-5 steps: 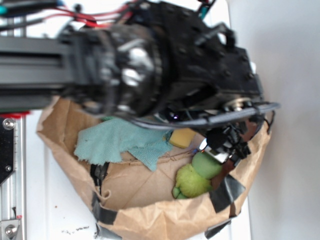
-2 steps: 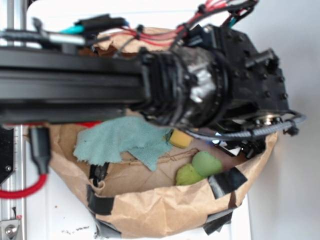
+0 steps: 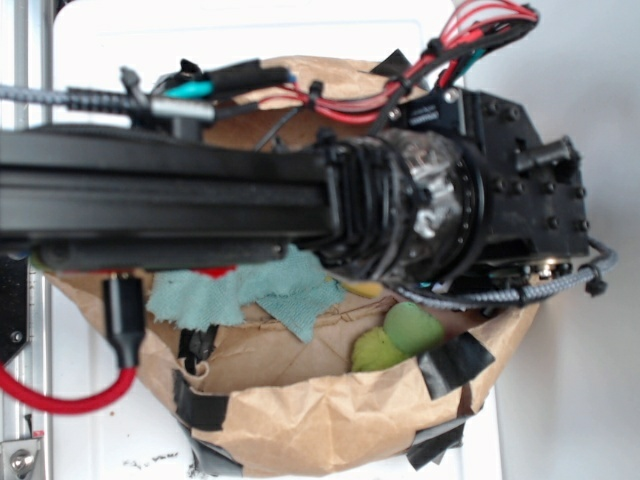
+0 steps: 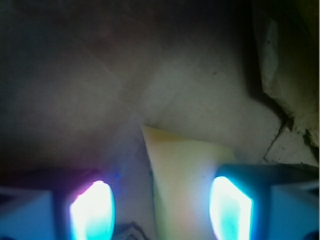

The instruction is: Grab the green sponge.

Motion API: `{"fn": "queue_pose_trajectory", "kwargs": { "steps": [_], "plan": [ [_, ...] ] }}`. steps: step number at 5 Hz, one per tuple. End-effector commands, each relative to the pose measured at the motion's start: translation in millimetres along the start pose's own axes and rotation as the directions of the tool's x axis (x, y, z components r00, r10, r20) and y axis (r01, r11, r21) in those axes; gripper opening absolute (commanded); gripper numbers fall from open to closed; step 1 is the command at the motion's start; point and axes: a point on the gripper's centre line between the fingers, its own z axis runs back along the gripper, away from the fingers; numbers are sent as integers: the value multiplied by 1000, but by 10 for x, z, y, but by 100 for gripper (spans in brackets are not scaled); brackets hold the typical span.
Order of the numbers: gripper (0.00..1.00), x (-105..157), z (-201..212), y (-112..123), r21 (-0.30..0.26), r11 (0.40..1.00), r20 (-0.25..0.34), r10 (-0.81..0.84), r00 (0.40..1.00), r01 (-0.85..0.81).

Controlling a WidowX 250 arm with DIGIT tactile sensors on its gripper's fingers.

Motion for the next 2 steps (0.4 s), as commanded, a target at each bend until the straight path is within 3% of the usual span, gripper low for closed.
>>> {"fn": "queue_pose_trajectory", "kwargs": {
  "steps": [1, 2],
  "plan": [
    [0, 78, 215, -73, -62, 998, 47, -10, 999, 12],
    [0, 73, 237, -57, -64, 998, 48, -15, 999, 18]
  ]
}}
